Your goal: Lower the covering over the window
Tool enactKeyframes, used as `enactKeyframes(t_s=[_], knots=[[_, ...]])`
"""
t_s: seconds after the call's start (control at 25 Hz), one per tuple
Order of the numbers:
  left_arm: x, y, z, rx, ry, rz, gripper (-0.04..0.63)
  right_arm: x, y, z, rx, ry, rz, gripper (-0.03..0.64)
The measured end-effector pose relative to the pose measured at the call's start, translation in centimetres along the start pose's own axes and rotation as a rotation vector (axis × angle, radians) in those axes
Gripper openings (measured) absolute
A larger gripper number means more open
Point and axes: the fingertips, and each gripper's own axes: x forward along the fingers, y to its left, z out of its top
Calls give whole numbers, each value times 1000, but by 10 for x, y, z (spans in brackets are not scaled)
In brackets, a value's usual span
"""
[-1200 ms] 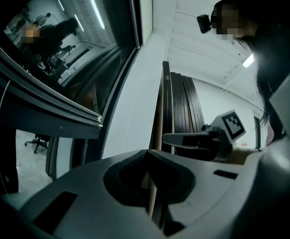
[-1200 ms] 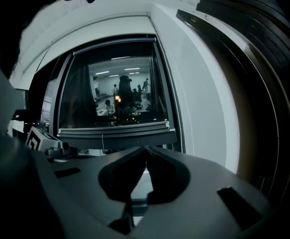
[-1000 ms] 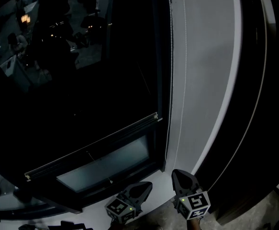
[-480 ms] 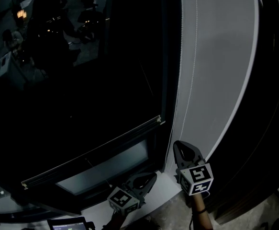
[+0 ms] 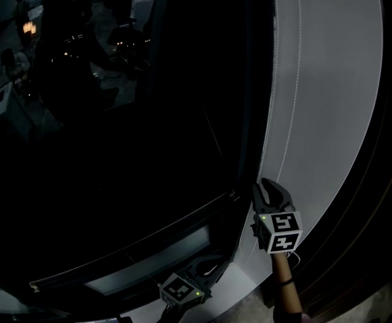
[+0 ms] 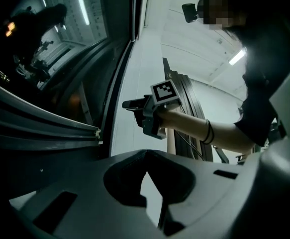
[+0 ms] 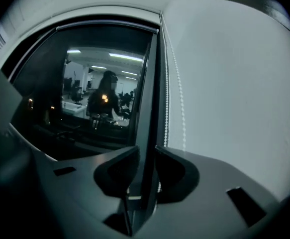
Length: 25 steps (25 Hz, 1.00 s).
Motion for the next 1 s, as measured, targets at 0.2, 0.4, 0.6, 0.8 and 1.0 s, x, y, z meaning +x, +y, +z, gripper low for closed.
enactKeyframes(t_s=[0.2, 0.4, 0.6, 0.8, 1.0], knots=[[1, 12, 0, -6, -9, -10, 0, 15, -21, 27, -5, -53, -89, 80], [-2, 18, 1, -28, -21, -9, 0, 27, -38, 38, 2, -49, -139, 80], [-4, 19, -1, -37, -27, -10, 0, 41, -37, 41, 23, -39, -145, 80], [-10, 19, -2, -40, -24, -7, 0, 43, -40, 40, -17, -22, -184, 15], [-18, 27, 1, -48, -30, 22, 0, 29, -27, 33, -56, -47, -148, 12]])
